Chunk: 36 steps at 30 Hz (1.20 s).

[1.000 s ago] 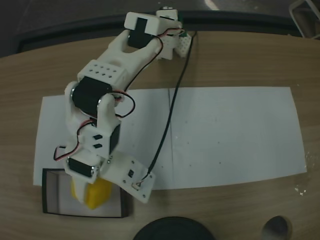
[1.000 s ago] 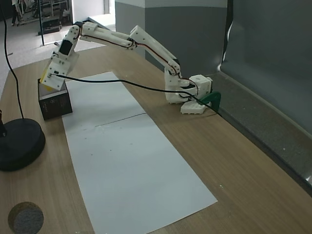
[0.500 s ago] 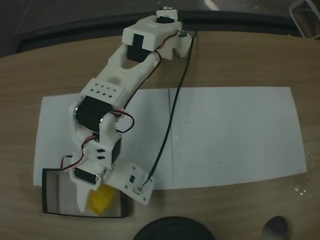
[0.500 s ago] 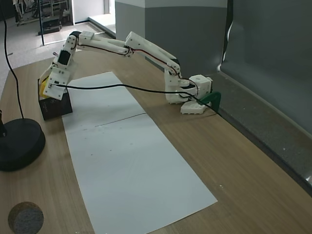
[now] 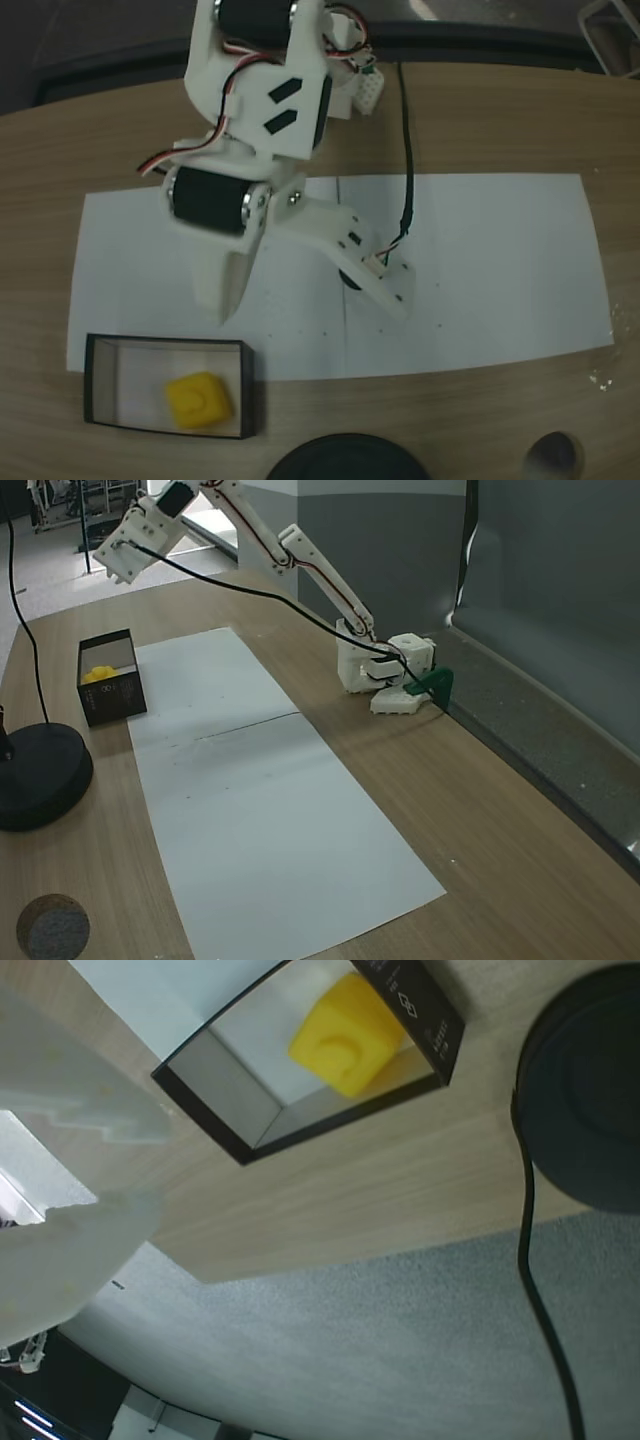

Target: Grab a yellow square and put it in the box.

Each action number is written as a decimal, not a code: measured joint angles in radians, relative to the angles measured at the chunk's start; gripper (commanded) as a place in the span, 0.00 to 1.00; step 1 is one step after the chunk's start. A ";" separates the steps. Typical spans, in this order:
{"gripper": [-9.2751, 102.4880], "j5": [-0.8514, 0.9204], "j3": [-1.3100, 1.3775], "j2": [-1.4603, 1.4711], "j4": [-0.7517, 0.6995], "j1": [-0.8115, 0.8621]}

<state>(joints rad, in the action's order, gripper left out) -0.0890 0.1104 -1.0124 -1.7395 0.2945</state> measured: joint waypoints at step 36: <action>0.08 0.064 -2.237 -2.212 0.290 -0.278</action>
<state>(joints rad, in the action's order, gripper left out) -0.0245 -2.1261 -3.2244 -1.4496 0.0169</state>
